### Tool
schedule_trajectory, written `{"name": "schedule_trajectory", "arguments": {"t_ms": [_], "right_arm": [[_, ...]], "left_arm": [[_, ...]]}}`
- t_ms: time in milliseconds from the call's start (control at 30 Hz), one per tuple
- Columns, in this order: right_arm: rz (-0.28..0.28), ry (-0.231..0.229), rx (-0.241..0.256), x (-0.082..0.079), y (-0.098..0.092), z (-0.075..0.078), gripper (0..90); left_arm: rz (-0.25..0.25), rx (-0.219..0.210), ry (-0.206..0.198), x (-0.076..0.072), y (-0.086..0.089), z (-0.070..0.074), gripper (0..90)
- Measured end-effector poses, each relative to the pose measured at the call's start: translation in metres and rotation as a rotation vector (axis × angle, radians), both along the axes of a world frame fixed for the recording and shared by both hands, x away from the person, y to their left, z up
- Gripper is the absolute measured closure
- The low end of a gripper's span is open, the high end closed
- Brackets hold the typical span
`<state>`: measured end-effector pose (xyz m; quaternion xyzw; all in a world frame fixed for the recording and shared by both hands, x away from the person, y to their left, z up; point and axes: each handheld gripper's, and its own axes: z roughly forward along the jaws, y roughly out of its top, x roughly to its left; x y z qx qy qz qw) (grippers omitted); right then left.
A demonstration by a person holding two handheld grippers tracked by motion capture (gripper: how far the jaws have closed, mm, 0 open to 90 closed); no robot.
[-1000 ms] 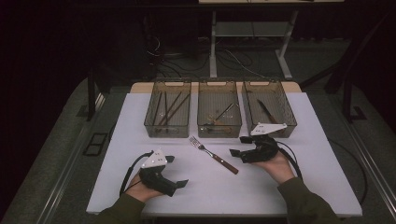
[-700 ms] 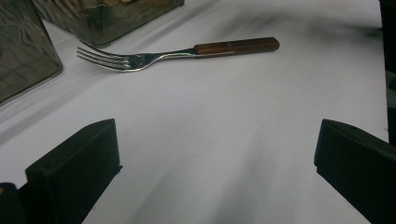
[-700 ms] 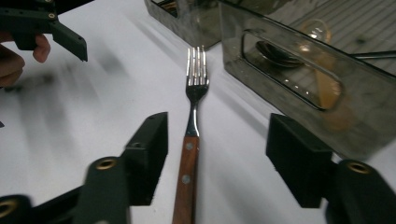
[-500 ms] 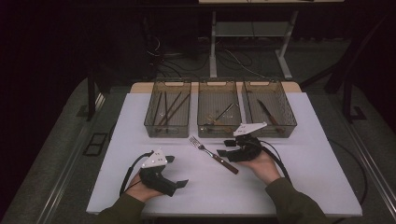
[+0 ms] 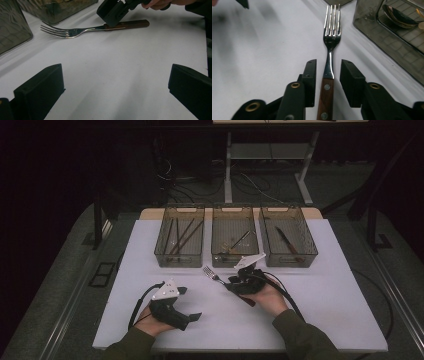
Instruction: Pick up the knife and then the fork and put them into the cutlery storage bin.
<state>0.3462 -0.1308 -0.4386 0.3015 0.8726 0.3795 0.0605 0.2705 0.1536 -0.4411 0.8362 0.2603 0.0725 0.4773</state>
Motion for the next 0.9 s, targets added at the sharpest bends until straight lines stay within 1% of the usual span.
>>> {"name": "schedule_trajectory", "arguments": {"t_ms": [133, 333, 500, 900], "right_arm": [[-0.001, 0.007, -0.013, 0.001, 0.002, -0.002, 69.5], [0.008, 0.007, -0.046, 0.000, 0.007, -0.007, 71.2], [0.005, -0.022, -0.069, -0.003, 0.010, -0.008, 74.0], [0.002, -0.049, -0.083, -0.007, 0.012, -0.009, 77.5]], "left_arm": [[0.000, -0.001, 0.000, 0.000, 0.000, 0.000, 0.0], [-0.002, 0.001, 0.000, 0.000, 0.000, 0.000, 0.0], [-0.003, 0.003, -0.002, 0.000, 0.000, 0.000, 0.0], [-0.004, 0.004, 0.000, 0.000, -0.001, 0.000, 0.0]]}}
